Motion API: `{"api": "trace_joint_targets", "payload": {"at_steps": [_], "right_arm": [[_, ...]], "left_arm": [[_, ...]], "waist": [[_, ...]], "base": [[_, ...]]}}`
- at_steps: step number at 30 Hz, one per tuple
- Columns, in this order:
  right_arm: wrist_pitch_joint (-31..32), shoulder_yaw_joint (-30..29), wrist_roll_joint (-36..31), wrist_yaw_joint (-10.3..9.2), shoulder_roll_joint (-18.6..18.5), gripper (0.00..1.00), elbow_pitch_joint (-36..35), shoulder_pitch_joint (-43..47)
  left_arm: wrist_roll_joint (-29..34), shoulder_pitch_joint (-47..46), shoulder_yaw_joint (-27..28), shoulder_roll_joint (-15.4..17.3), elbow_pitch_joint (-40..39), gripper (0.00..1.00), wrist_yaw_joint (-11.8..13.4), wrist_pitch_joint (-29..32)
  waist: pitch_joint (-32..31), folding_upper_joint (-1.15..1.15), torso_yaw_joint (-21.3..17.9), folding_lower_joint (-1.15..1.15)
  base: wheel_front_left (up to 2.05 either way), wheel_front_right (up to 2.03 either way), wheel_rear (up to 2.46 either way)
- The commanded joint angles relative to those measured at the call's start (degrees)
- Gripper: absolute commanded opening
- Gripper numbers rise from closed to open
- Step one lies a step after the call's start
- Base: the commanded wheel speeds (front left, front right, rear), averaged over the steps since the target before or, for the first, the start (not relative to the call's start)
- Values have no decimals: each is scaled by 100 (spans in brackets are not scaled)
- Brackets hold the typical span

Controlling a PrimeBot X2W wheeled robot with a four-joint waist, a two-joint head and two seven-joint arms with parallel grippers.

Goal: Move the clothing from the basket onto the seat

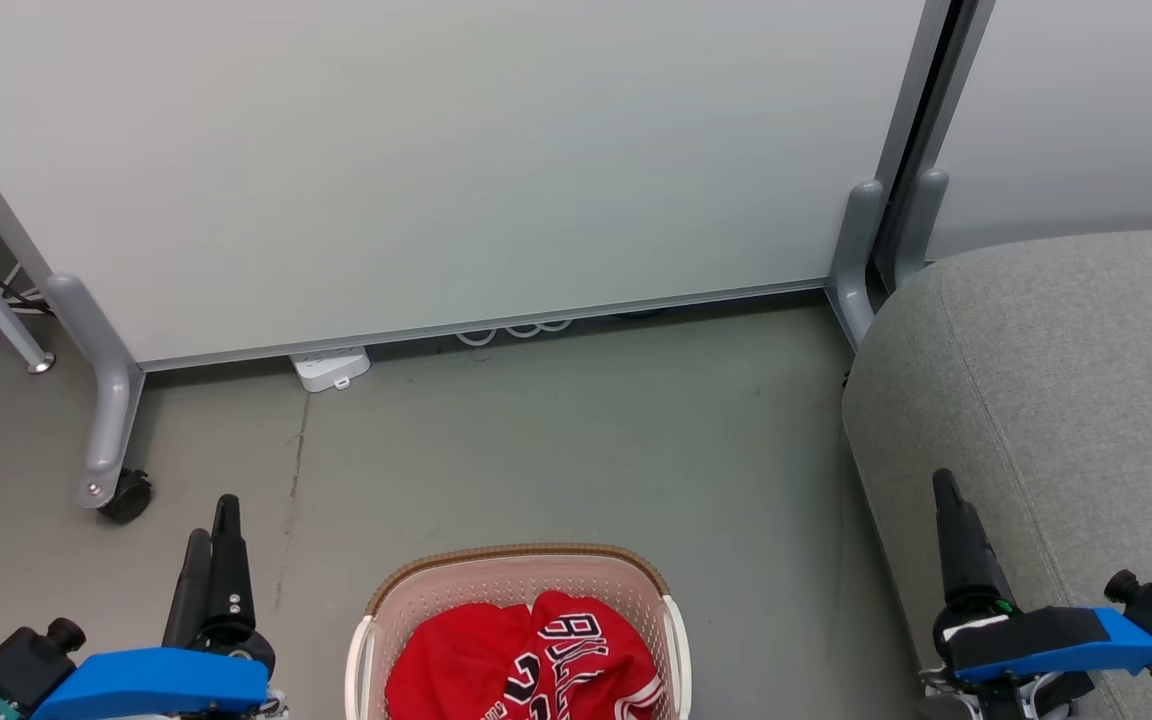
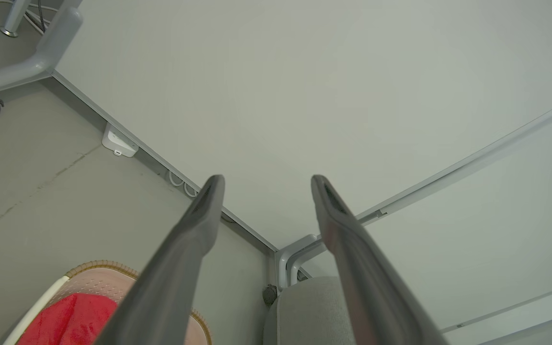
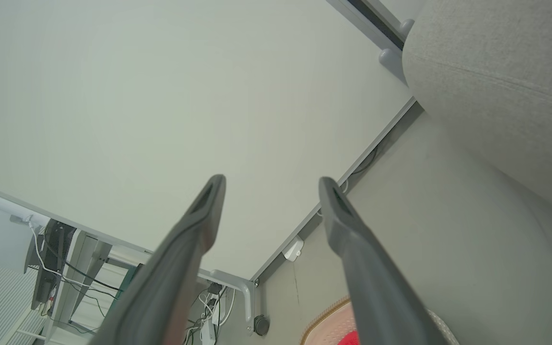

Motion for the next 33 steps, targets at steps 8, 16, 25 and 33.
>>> {"api": "trace_joint_targets", "payload": {"at_steps": [8,16,25,33], "right_arm": [[-197,140,-876,0,-19,100,93,-185],[-338,208,-1486,0,-21,100,187,-204],[-491,278,-2074,0,-22,100,296,-230],[-612,338,-2571,0,-23,100,375,-246]], "left_arm": [[881,-165,-179,65,-80,100,59,-189],[1538,-171,-288,70,-25,100,87,-332],[2175,-173,-393,76,35,100,135,-477],[2669,-176,-471,82,71,100,176,-599]], "waist": [[-1,0,15,0],[1,0,27,0],[2,0,44,0],[1,0,55,0]], "base": [[0,0,0],[0,0,0],[0,0,0],[0,0,0]]}}
